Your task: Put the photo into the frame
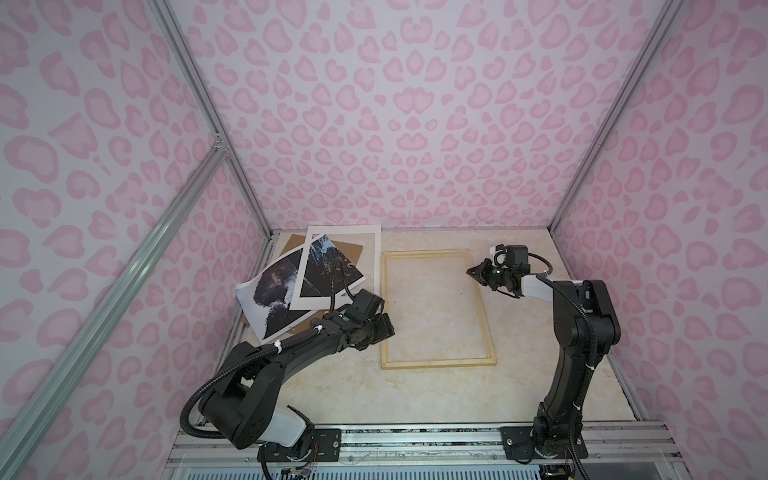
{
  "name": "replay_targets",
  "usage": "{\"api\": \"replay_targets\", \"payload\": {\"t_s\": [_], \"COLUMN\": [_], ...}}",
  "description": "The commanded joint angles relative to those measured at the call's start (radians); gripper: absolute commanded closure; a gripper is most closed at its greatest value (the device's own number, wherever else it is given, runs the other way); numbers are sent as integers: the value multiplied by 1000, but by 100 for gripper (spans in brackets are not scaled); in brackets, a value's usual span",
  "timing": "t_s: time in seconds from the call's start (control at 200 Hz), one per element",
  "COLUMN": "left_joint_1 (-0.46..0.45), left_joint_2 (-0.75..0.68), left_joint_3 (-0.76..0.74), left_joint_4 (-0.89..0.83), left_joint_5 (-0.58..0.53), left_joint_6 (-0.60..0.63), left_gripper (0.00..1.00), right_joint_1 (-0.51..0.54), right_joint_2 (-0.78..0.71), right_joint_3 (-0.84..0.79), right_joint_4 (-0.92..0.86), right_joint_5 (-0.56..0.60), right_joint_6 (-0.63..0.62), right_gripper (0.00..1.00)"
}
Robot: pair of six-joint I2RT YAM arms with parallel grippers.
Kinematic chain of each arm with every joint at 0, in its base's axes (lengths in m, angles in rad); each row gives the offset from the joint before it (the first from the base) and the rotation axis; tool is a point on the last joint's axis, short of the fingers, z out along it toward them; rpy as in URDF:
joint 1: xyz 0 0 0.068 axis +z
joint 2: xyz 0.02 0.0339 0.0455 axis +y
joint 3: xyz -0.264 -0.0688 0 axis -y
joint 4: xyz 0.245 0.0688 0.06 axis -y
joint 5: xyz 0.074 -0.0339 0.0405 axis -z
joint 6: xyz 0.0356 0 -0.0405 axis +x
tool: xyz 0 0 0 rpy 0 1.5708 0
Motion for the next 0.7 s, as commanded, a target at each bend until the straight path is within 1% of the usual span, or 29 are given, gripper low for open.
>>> {"api": "replay_targets", "payload": {"t_s": [0.0, 0.19, 0.305, 0.48, 0.61, 0.695], "left_joint_1": [1, -8, -14, -18, -18, -13], "left_joint_2": [48, 125, 143, 142, 132, 126], "left_joint_3": [23, 32, 33, 40, 45, 45], "left_joint_4": [31, 93, 122, 127, 124, 126], "left_joint_5": [34, 85, 100, 107, 109, 123], "left_joint_6": [23, 23, 13, 9, 7, 1], "left_gripper": [25, 26, 25, 26, 25, 24], "right_joint_1": [2, 3, 2, 18, 32, 41], "right_joint_2": [16, 20, 11, -32, -23, -53], "right_joint_3": [-11, -29, -44, -41, -43, -50], "right_joint_4": [14, 22, 47, 14, 55, 61], "right_joint_5": [6, 29, 20, 47, 20, 20], "right_joint_6": [14, 37, 67, 50, 67, 68], "right_gripper": [100, 100, 100, 100, 100, 100]}}
